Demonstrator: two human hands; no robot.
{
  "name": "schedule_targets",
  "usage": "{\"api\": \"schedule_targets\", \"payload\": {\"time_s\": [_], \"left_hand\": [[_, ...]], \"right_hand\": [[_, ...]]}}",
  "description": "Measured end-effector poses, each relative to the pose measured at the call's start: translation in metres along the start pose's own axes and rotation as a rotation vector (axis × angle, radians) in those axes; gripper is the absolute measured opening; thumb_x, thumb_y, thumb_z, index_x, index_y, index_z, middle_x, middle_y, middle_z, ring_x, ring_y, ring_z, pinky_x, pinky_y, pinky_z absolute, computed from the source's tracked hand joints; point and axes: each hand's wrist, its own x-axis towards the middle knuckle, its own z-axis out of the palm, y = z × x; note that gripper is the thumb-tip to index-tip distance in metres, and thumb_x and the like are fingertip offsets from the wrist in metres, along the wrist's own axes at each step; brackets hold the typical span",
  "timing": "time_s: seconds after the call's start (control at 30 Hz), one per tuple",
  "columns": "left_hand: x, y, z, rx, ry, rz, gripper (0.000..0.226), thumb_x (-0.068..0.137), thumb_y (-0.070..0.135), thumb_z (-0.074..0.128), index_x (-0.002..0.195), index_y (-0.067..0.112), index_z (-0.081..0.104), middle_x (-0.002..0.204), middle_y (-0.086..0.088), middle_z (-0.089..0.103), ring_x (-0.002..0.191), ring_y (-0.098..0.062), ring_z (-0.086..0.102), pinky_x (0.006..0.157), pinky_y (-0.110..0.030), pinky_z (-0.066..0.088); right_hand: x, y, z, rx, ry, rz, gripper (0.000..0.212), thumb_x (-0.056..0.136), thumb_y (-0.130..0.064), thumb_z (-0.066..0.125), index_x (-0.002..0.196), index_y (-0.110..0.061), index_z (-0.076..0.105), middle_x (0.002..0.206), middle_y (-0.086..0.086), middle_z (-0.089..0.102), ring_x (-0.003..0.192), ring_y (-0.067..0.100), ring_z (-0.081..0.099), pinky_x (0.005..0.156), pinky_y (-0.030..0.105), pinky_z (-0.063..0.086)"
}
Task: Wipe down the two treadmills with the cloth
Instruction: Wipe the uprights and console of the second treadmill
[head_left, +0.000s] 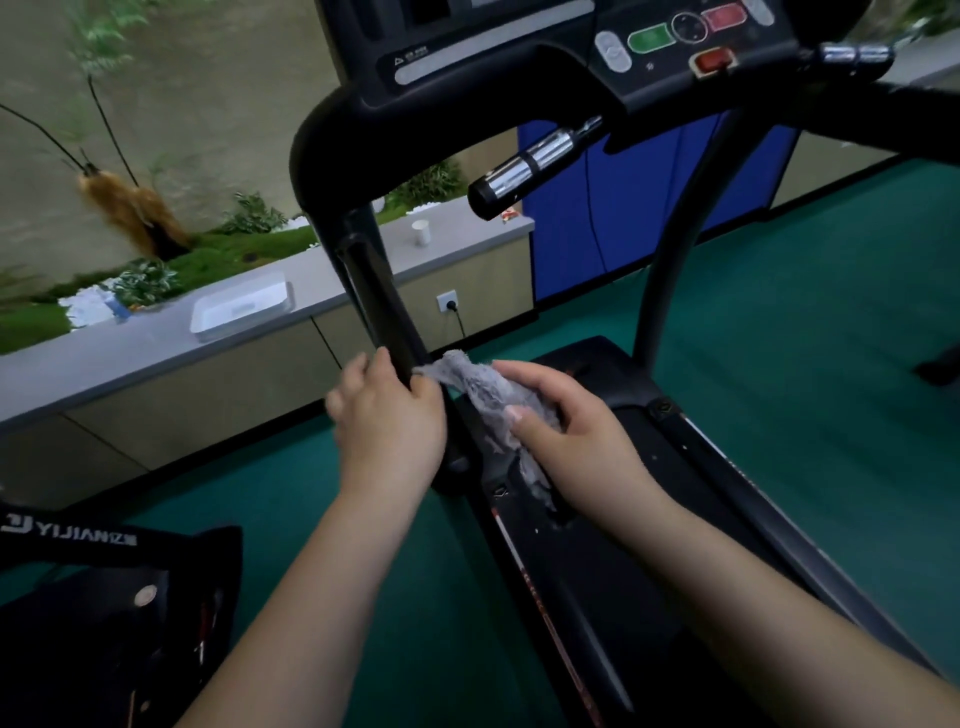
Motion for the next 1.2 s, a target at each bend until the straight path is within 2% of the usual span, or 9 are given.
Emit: {"api": "schedule_targets", "payload": {"time_s": [0.13, 0.2, 0.27, 0.37, 0.5, 0.6, 0.7, 0.9, 1.2], "left_hand": [[-0.029, 0.04, -0.002, -0.113, 0.248, 0.31, 0.037, 0.09, 0.008, 0.051, 0.123, 0.018, 0.062, 0.129, 0.002, 0.048, 0.121, -0.017, 0.041, 0.106, -0.025, 0.032], [-0.041, 0.068, 0.015, -0.238, 0.214, 0.365, 0.026, 0.09, 0.009, 0.053, 0.109, 0.021, 0.068, 0.11, 0.009, 0.056, 0.1, -0.002, 0.053, 0.092, -0.014, 0.04], [-0.04, 0.096, 0.042, -0.351, 0.077, 0.243, 0.017, 0.093, 0.021, 0.054, 0.098, 0.026, 0.068, 0.098, 0.014, 0.062, 0.087, 0.006, 0.058, 0.077, -0.006, 0.04], [-0.026, 0.143, 0.074, -0.569, -0.19, -0.093, 0.022, 0.091, 0.043, 0.052, 0.096, 0.028, 0.067, 0.088, 0.012, 0.071, 0.082, 0.005, 0.064, 0.074, -0.019, 0.048], [-0.015, 0.207, 0.084, -0.803, -0.369, -0.308, 0.02, 0.088, 0.035, 0.064, 0.1, 0.019, 0.068, 0.09, 0.001, 0.075, 0.083, -0.011, 0.071, 0.07, -0.026, 0.052], [-0.007, 0.233, 0.078, -0.878, -0.301, -0.376, 0.033, 0.074, 0.035, 0.073, 0.099, 0.013, 0.068, 0.087, -0.007, 0.075, 0.08, -0.018, 0.072, 0.071, -0.028, 0.054], [0.005, 0.251, 0.064, -0.876, -0.232, -0.355, 0.012, 0.078, 0.019, 0.074, 0.089, 0.014, 0.071, 0.083, -0.011, 0.073, 0.072, -0.016, 0.068, 0.067, -0.024, 0.054], [0.025, 0.246, 0.028, -0.744, -0.014, -0.276, 0.019, 0.081, 0.013, 0.073, 0.069, 0.028, 0.073, 0.066, 0.005, 0.065, 0.062, -0.003, 0.058, 0.06, -0.013, 0.046], [0.091, 0.219, -0.009, -0.67, 0.237, -0.176, 0.026, 0.098, 0.012, 0.05, 0.081, 0.026, 0.064, 0.081, 0.004, 0.066, 0.075, -0.009, 0.059, 0.069, -0.029, 0.048]], "right_hand": [[0.023, 0.009, -0.044, 0.034, 0.07, -0.025, 0.038, 0.083, -0.006, 0.069, 0.115, -0.026, 0.062, 0.11, -0.014, 0.065, 0.098, -0.004, 0.062, 0.079, 0.009, 0.047], [0.041, 0.016, -0.071, 0.024, 0.066, -0.034, 0.039, 0.08, -0.005, 0.072, 0.112, -0.026, 0.062, 0.109, -0.011, 0.065, 0.099, 0.002, 0.063, 0.082, 0.014, 0.049], [0.06, 0.02, -0.099, 0.014, 0.055, -0.043, 0.042, 0.078, -0.005, 0.074, 0.111, -0.028, 0.062, 0.111, -0.01, 0.064, 0.103, 0.006, 0.062, 0.087, 0.02, 0.05], [0.087, 0.014, -0.144, -0.068, -0.014, -0.036, 0.045, 0.076, -0.009, 0.076, 0.111, -0.034, 0.062, 0.117, -0.008, 0.061, 0.107, 0.004, 0.06, 0.09, 0.021, 0.049], [0.119, -0.013, -0.202, -0.076, -0.192, 0.043, 0.042, 0.076, -0.01, 0.077, 0.109, -0.032, 0.063, 0.111, -0.013, 0.064, 0.104, 0.0, 0.061, 0.086, 0.014, 0.049], [0.142, -0.034, -0.237, 0.101, -0.317, 0.216, 0.04, 0.073, -0.008, 0.078, 0.108, -0.022, 0.065, 0.102, -0.008, 0.069, 0.095, 0.007, 0.067, 0.077, 0.017, 0.052], [0.162, -0.05, -0.253, 0.127, -0.351, 0.265, 0.028, 0.077, -0.007, 0.075, 0.101, -0.018, 0.068, 0.098, 0.004, 0.072, 0.092, 0.02, 0.07, 0.078, 0.027, 0.056], [0.193, -0.087, -0.254, 0.089, -0.31, 0.237, 0.008, 0.084, -0.008, 0.069, 0.09, -0.014, 0.069, 0.08, -0.004, 0.074, 0.073, 0.007, 0.068, 0.065, 0.019, 0.054], [0.229, -0.094, -0.188, -0.197, -0.355, -0.166, 0.022, 0.077, -0.001, 0.073, 0.083, -0.022, 0.068, 0.089, -0.004, 0.064, 0.081, 0.008, 0.063, 0.074, 0.018, 0.049]]}}
